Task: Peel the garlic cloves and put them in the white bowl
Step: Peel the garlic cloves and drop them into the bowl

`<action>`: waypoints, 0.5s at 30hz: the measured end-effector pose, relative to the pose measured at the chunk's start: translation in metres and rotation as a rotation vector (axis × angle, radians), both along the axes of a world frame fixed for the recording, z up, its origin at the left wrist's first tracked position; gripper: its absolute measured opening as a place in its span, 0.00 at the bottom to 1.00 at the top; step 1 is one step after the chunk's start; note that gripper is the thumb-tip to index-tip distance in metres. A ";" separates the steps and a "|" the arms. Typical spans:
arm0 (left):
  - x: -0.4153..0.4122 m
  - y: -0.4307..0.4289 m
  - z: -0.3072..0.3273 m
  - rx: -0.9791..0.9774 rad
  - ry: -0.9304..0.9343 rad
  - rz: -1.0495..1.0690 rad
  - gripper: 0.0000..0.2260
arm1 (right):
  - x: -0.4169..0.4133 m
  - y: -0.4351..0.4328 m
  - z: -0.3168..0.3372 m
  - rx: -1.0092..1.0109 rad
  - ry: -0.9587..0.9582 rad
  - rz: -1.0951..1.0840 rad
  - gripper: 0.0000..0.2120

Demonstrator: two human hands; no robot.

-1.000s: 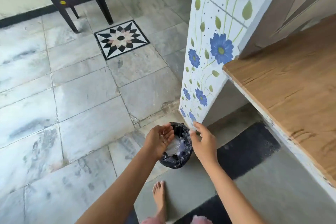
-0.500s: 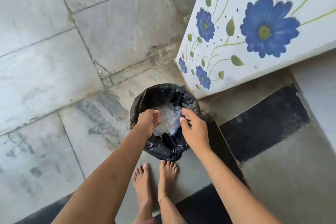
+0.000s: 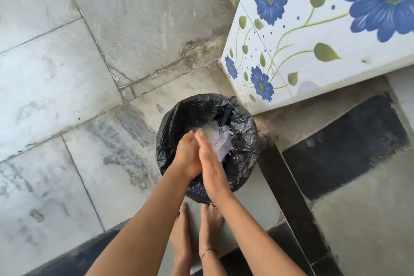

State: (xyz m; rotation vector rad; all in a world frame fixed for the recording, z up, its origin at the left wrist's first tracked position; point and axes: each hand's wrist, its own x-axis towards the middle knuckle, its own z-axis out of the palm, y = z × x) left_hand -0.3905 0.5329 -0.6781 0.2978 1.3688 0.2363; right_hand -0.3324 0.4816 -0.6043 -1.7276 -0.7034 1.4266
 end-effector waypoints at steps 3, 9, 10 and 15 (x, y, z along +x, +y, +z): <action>0.025 0.027 0.078 0.026 -0.258 0.123 0.22 | -0.002 -0.005 -0.030 -0.169 -0.033 0.116 0.31; 0.007 0.017 0.068 -0.002 -0.056 0.076 0.22 | 0.006 0.012 -0.018 -0.053 0.017 -0.064 0.23; 0.010 0.019 0.069 0.004 -0.051 0.078 0.22 | -0.002 0.008 -0.016 -0.015 0.045 0.023 0.23; 0.015 0.024 0.078 -0.006 -0.174 0.163 0.22 | 0.016 0.002 -0.039 -0.395 -0.057 -0.001 0.26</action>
